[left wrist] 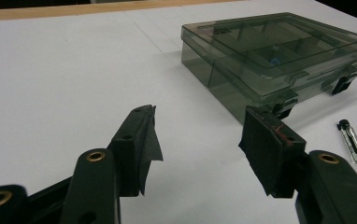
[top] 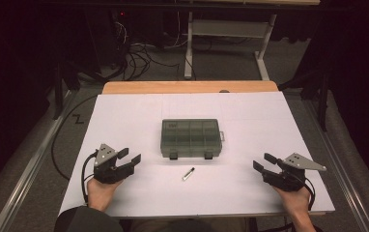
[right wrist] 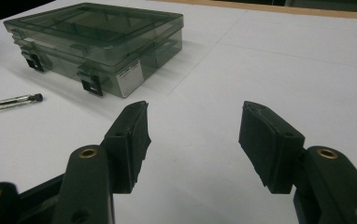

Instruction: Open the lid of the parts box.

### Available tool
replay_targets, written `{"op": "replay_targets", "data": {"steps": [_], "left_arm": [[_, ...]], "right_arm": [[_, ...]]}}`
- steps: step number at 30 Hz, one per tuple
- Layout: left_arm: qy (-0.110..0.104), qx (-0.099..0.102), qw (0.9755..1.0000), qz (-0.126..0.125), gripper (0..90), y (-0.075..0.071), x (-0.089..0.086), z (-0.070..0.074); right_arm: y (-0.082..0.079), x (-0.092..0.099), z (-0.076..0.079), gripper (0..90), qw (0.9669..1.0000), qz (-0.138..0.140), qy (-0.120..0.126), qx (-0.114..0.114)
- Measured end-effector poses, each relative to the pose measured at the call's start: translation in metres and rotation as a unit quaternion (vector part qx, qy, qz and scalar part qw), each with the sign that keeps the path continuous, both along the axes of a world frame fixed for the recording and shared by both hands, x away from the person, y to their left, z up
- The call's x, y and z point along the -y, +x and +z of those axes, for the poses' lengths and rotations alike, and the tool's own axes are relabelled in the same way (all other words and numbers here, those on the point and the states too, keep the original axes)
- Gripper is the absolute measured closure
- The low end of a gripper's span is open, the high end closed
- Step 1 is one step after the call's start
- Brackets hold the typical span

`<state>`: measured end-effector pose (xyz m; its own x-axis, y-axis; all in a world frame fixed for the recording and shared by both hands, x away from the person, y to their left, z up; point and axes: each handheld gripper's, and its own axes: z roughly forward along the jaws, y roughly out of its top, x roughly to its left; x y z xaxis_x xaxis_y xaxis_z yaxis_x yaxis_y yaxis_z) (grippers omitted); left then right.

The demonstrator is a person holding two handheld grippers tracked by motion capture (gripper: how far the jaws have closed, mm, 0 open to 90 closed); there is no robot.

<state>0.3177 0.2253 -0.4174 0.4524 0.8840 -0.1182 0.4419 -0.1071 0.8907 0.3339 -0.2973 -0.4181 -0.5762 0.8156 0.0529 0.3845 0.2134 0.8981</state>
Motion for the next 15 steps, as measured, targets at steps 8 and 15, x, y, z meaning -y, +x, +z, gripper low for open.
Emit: {"op": "replay_targets", "data": {"steps": [8, 15], "left_arm": [[-0.003, -0.001, 1.0000, -0.003, 44.4, -0.0002, 0.0001, 0.0002], [-0.005, -0.001, 1.0000, -0.004, 44.4, -0.0002, 0.0009, 0.0003]], "right_arm": [[-0.0007, -0.0005, 0.0002, 43.6, 1.0000, 0.000, 0.002, -0.002], [-0.0019, -0.0005, 0.0016, 43.2, 1.0000, -0.007, 0.002, 0.005]]}}
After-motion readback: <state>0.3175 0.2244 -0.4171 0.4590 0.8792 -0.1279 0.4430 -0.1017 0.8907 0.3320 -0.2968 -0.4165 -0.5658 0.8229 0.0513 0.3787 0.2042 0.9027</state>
